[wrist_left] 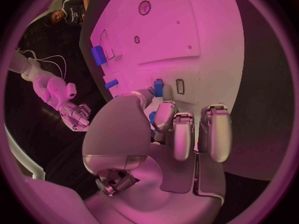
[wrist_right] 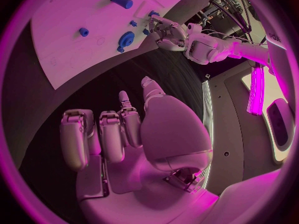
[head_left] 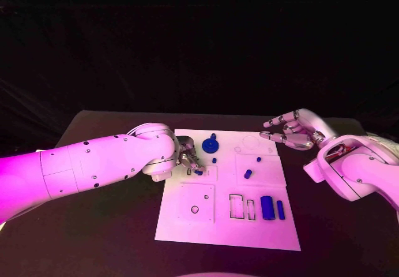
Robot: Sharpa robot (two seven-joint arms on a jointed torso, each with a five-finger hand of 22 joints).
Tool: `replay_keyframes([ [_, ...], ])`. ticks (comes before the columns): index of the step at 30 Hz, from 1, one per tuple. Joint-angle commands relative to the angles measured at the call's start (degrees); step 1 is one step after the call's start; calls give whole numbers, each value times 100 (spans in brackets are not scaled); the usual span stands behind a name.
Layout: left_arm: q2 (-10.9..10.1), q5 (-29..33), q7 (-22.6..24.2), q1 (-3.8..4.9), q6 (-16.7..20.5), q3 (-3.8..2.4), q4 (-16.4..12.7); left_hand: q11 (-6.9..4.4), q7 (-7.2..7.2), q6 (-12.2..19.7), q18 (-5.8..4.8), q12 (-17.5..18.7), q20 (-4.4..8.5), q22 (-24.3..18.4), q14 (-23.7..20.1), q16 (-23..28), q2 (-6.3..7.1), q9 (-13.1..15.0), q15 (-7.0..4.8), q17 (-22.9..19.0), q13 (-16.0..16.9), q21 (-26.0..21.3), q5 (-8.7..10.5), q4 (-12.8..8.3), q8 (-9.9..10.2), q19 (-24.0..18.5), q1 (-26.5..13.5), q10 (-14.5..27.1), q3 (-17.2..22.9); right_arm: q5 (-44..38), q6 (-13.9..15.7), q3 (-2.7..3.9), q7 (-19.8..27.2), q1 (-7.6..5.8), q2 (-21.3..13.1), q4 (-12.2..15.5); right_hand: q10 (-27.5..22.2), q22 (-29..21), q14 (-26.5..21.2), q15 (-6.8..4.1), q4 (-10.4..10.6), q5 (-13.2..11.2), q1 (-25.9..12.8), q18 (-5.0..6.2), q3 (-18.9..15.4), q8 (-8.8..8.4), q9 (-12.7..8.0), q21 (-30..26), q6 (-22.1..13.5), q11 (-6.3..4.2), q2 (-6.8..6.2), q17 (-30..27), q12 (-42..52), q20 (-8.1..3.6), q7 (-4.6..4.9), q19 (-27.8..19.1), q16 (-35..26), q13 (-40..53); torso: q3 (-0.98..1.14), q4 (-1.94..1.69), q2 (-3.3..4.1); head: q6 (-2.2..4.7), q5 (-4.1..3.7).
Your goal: Assemble the parts on the task board
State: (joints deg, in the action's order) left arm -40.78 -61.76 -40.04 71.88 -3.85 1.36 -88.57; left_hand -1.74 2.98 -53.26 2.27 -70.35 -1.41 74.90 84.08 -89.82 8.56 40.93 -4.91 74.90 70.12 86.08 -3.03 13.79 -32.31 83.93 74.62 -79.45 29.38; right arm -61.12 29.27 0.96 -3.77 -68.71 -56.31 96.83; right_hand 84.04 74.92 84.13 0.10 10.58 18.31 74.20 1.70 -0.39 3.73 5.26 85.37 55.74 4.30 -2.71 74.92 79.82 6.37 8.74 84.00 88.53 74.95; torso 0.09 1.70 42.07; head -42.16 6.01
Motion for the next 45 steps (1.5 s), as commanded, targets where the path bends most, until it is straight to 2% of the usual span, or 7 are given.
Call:
replay_keyframes([
  [1, 13, -11, -316, -20, -352, 12, -8, -2, -65, -6, -86, -10, -21, 982, 592, -18, -57, 8, 11, 1510, -5, 29, -33, -739, -40, 285, 12, -53, 788, 57, -98, 2, 54, 4, -2, 4, 30, 603, 498, -38, 9, 39, 29, 45, -40, 29, 8, -28, 51, -45, 43, 1146, -32, -47, 2, 41, -34, 819, -1, 3, 2, -10, 30],
  [9, 14, -45, -322, -21, -391, 12, 11, 2, -63, -7, -81, -2, -21, 965, 592, -18, -71, 24, 13, 1510, -12, 16, -31, -726, -48, 275, -42, -50, 808, 65, -93, 2, 54, 4, -2, 3, 27, 591, 498, -38, 9, 41, 29, 48, -40, 30, 9, -35, 52, -45, 43, 1143, -37, -47, 2, 33, -35, 816, -1, -5, 2, -16, 27],
  [13, 28, -48, -322, -21, -387, 12, 9, 3, -63, -9, -80, -6, -21, 963, 592, -18, -77, 33, 14, 1510, -8, 14, -29, -719, -53, 273, -70, -52, 814, 53, -99, 2, 49, 4, -5, 8, 26, 585, 497, -39, 10, 49, 33, 49, -44, 32, 10, -39, 56, -46, 44, 1141, -39, -48, 0, 30, -36, 814, -2, 8, 1, -19, 34],
  [17, 53, -49, -323, -21, -390, 12, 18, 3, -65, -13, -83, -10, -21, 974, 592, -18, -83, 44, 14, 1510, -5, 21, -28, -711, -61, 280, -102, -55, 818, 38, -109, 2, 43, 4, -11, 11, 23, 581, 497, -47, 18, 203, 70, 49, -75, 31, 15, -45, 72, -54, 55, 1137, -45, -56, -6, 30, -40, 809, 1, 4, 3, -23, 33],
  [23, 134, -50, -326, -21, -433, 13, 87, -2, -73, -24, -85, -26, -20, 981, 592, -18, -101, 71, 11, 1510, 10, 24, -27, -692, -81, 283, -181, -65, 825, 28, -120, 2, 38, 3, -15, 21, 22, 582, 497, -49, 20, 229, 76, 49, -83, 31, 16, -45, 73, -55, 57, 1138, -46, -58, -7, 31, -40, 807, 1, 0, 5, -28, 23],
  [35, 281, -49, -348, -24, -669, 31, 290, -31, -111, -72, -86, -100, -2, 994, 592, -18, -166, 162, -16, 1510, 76, 25, -25, -555, -136, 291, -576, -98, 754, 2, -143, 2, 20, 2, -52, 49, 22, 580, 497, -50, 24, 257, 81, 49, -91, 31, 17, -47, 78, -57, 59, 1137, -45, -59, -9, 31, -41, 807, 5, 13, 7, -45, 20],
  [45, 316, -49, -350, -24, -766, 32, 405, -60, -148, -160, -101, -172, 19, 1052, 592, -18, -248, 209, -39, 1510, 141, 60, -28, -426, -169, 327, -890, -137, 671, -3, -150, 2, 11, 0, -77, 70, 22, 580, 497, -50, 24, 257, 81, 49, -91, 31, 17, -47, 78, -57, 59, 1137, -45, -59, -9, 31, -41, 807, 4, -1, 0, -51, 7],
])
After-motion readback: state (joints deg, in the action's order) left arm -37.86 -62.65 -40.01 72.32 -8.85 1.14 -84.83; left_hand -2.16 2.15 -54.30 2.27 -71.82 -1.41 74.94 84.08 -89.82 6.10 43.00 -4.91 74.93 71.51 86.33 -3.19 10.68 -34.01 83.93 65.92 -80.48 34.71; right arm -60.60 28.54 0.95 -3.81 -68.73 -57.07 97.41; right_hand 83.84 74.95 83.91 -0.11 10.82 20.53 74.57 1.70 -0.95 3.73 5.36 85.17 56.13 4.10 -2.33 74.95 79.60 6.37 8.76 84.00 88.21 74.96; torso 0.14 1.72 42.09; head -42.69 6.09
